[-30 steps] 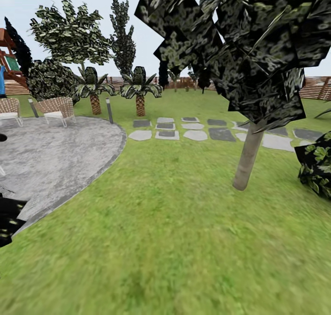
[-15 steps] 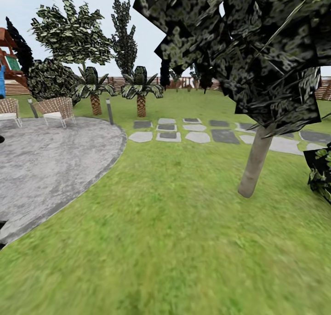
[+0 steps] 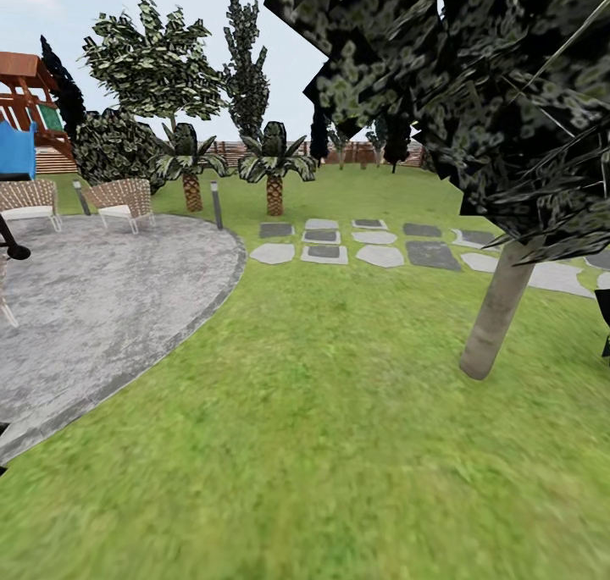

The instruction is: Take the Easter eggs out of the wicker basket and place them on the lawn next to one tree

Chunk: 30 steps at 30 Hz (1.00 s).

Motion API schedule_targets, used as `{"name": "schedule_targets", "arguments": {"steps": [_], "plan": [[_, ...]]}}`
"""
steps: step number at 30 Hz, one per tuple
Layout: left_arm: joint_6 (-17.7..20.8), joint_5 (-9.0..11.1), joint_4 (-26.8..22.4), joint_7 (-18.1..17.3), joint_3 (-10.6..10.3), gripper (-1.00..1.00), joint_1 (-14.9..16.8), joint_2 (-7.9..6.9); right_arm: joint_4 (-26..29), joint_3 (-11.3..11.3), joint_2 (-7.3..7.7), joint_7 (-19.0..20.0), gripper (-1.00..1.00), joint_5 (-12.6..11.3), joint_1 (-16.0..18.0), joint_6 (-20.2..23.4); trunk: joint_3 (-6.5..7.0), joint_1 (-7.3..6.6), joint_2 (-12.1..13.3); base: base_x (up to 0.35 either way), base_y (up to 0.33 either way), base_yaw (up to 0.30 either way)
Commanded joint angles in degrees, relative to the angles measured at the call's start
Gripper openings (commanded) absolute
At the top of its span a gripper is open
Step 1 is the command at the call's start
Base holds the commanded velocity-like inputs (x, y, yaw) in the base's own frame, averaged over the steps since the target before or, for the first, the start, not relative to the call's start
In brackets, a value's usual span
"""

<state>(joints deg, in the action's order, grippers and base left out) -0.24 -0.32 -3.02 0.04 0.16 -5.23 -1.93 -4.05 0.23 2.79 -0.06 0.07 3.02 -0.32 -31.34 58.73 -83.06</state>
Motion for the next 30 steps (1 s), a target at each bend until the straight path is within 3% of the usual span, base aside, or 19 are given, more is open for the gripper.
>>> {"name": "schedule_targets", "arguments": {"steps": [1, 16, 30], "plan": [[0.0, 0.0, -0.1, 0.0, 0.0, 1.0, 0.0, 0.0, -0.1, 0.0, -0.02, 0.0, 1.0, 0.0, 0.1, 0.0, -0.04, 0.0, 0.0, 0.012, 0.0, 0.002], [0.0, 0.0, -0.1, 0.0, 0.0, 1.0, 0.0, 0.0, -0.1, 0.0, -0.06, 0.0, 1.0, 0.0, 0.1, -0.1, -0.04, 0.0, 0.0, 0.007, 0.0, 0.0], [0.1, 0.0, -0.1, 0.0, 0.0, 1.0, 0.0, 0.0, -0.2, 0.0, -0.14, 0.2, 1.0, 0.0, 0.1, -0.1, -0.04, 0.0, 0.0, 0.299, 0.0, 0.0]]}}
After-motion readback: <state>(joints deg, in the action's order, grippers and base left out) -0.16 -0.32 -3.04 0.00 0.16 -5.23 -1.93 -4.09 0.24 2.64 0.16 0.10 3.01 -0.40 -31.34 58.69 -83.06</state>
